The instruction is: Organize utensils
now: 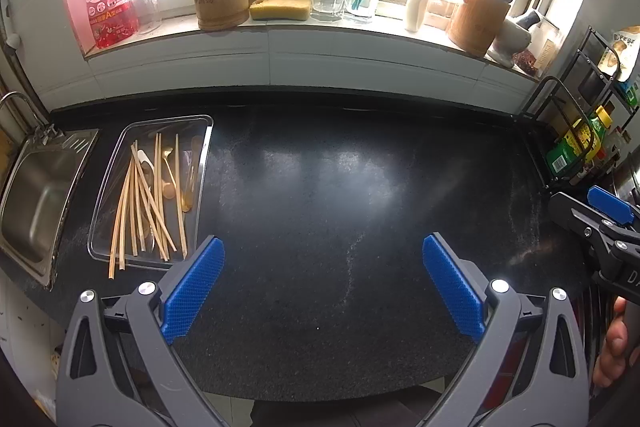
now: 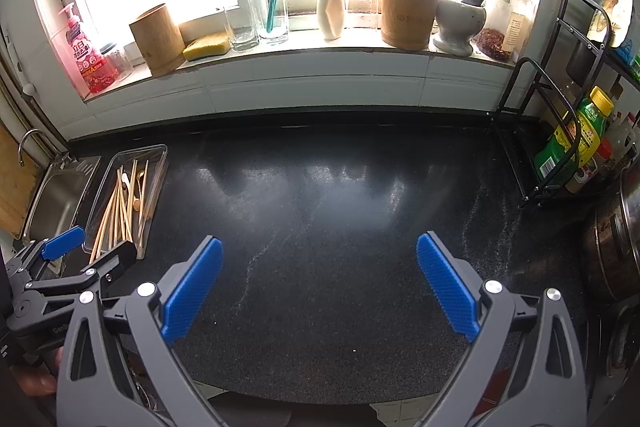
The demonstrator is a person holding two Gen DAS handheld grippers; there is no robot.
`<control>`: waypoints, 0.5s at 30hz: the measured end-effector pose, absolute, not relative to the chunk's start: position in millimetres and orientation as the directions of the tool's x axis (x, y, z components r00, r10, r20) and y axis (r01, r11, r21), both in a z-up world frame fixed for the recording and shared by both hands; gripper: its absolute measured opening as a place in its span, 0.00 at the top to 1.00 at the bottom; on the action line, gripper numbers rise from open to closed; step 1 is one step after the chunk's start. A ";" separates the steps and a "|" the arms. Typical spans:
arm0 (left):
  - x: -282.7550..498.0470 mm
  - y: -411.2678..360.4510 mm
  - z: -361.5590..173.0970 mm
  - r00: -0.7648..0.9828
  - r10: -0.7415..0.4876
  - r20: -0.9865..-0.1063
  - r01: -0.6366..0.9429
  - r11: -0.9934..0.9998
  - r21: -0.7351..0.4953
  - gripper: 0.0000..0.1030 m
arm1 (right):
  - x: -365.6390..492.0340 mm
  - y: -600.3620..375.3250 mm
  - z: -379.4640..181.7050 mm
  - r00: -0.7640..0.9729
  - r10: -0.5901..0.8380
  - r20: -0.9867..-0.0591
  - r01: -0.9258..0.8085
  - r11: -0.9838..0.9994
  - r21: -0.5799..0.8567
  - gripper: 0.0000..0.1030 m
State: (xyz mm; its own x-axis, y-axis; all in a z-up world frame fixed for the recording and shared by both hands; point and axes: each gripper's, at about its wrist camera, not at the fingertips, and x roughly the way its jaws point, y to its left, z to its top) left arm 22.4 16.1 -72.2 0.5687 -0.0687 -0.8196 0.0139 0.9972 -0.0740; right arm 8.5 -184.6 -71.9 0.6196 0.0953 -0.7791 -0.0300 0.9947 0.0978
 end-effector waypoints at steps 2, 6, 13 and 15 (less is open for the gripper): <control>22.7 15.7 -72.0 0.569 -0.070 -0.819 0.015 0.997 -0.075 0.06 | 8.7 -185.1 -72.1 0.620 0.095 -0.779 -0.031 0.995 0.097 0.08; 23.7 15.1 -70.5 0.571 -0.070 -0.818 0.020 0.997 -0.071 0.06 | 8.5 -185.0 -72.0 0.620 0.096 -0.779 -0.032 0.995 0.098 0.08; 24.0 15.2 -67.7 0.577 -0.061 -0.815 0.025 0.998 -0.057 0.06 | 8.7 -185.5 -70.4 0.622 0.091 -0.777 -0.021 0.995 0.100 0.08; 24.8 15.6 -67.2 0.574 -0.069 -0.816 0.030 0.998 -0.063 0.06 | 9.0 -185.2 -70.2 0.622 0.091 -0.778 -0.021 0.995 0.100 0.08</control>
State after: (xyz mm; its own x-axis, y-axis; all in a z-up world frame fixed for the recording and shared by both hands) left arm 24.8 15.6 -67.2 0.5742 -0.0686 -0.8159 0.0300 0.9976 -0.0628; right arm 9.0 -185.2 -70.2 0.6218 0.0914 -0.7778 -0.0210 0.9948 0.1001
